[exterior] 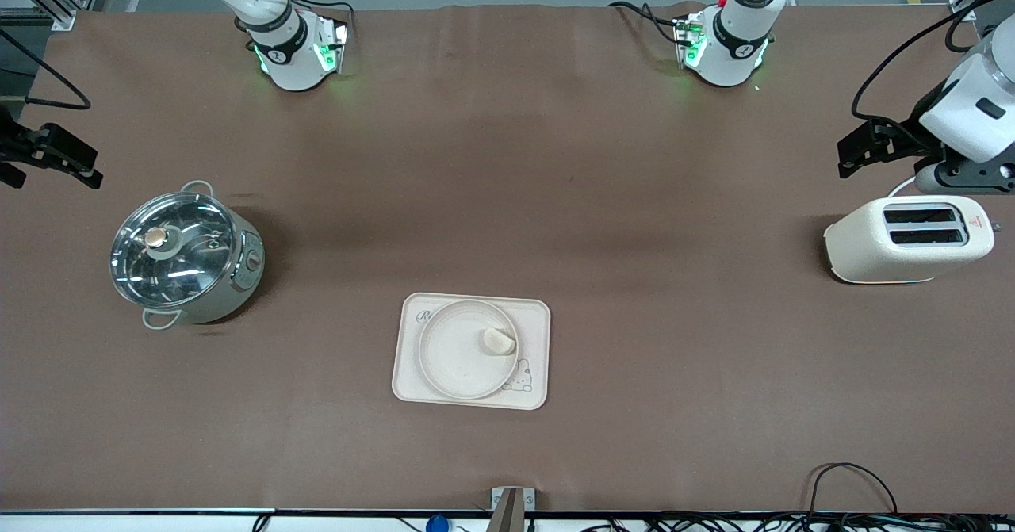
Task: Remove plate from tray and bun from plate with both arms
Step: 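Reach the right gripper toward the white plate on the tray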
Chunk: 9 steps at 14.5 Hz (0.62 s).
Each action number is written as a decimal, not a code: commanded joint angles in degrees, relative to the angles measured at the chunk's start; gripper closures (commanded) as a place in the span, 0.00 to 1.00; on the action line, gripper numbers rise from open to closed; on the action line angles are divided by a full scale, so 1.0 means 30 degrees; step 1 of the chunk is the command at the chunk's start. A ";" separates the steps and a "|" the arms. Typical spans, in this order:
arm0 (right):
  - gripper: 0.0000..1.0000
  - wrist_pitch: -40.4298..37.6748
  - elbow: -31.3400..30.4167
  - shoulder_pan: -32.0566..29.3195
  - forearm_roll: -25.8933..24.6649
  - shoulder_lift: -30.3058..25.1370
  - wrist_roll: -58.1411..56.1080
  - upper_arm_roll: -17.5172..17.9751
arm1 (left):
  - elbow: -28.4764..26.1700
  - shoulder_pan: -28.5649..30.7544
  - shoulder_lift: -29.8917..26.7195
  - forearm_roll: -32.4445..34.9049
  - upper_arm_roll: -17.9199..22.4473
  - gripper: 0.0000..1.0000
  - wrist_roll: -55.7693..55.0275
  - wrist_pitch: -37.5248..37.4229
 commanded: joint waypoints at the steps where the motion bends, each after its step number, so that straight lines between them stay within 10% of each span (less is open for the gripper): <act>1: 0.00 0.0019 -0.0106 -0.0564 0.0301 -0.0171 -0.0119 0.0389 | 0.0443 0.0195 0.0144 -0.0177 0.0003 0.00 -0.0100 0.0005; 9: 0.00 0.0049 -0.0193 -0.0507 0.0330 -0.0171 -0.0003 0.0389 | 0.1322 0.0255 0.0260 -0.0119 0.0062 0.00 -0.0070 0.0006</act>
